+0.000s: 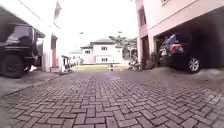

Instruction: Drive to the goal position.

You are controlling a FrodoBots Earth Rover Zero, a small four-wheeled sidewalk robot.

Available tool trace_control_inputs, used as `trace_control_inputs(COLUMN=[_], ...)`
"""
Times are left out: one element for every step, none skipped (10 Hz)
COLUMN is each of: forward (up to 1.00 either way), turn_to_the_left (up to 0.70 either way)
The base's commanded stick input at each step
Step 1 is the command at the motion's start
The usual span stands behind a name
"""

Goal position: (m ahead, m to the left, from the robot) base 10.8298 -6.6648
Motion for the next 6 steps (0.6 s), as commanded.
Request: trace_control_inputs(forward=[0.69,0.69,0.69,0.69,0.69,0.69], turn_to_the_left=[0.02,0.02,0.02,0.02,0.02,0.02])
